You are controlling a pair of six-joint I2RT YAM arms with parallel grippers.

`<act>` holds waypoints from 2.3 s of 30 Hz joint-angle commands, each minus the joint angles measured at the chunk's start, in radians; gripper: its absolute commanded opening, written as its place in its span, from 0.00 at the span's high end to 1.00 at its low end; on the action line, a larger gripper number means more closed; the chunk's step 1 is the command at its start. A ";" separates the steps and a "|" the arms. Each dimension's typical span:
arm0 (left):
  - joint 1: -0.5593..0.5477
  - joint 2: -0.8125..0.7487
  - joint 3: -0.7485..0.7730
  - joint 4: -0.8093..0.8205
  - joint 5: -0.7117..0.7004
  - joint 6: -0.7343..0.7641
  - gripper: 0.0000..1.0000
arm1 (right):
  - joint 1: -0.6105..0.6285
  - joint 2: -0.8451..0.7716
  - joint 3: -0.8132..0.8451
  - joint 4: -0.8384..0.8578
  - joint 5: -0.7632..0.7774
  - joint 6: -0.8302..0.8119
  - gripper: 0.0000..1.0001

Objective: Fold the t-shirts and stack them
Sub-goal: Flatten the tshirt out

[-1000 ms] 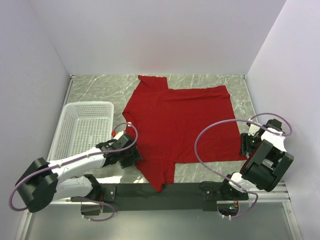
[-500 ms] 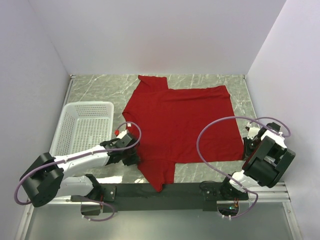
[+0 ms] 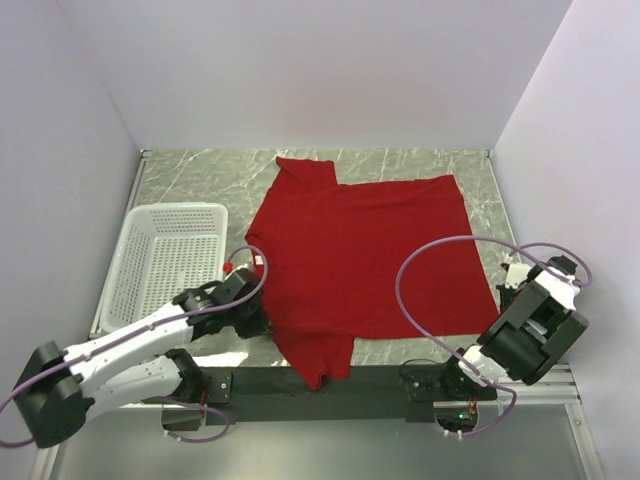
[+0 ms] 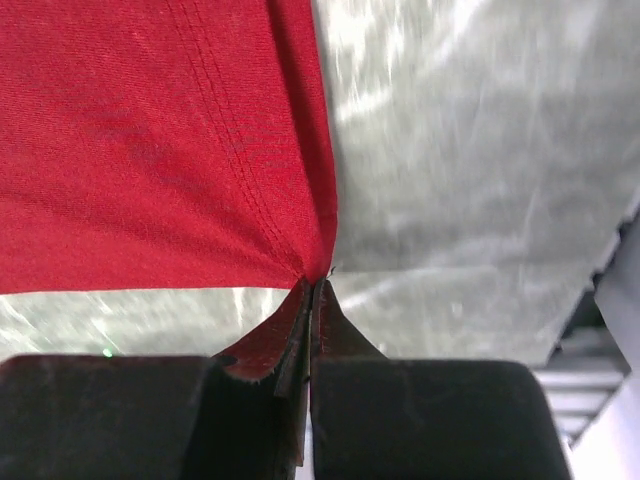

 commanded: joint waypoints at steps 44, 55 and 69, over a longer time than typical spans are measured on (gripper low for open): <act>0.656 0.968 1.117 0.288 0.325 0.595 0.37 | 0.469 0.710 1.098 -0.035 -0.381 0.587 0.46; 0.685 1.235 1.386 0.296 0.365 0.548 0.36 | 0.524 0.931 1.331 0.014 -0.185 0.720 0.48; 0.688 1.349 1.429 0.313 0.412 0.495 0.35 | 0.547 1.051 1.442 0.004 -0.116 0.733 0.52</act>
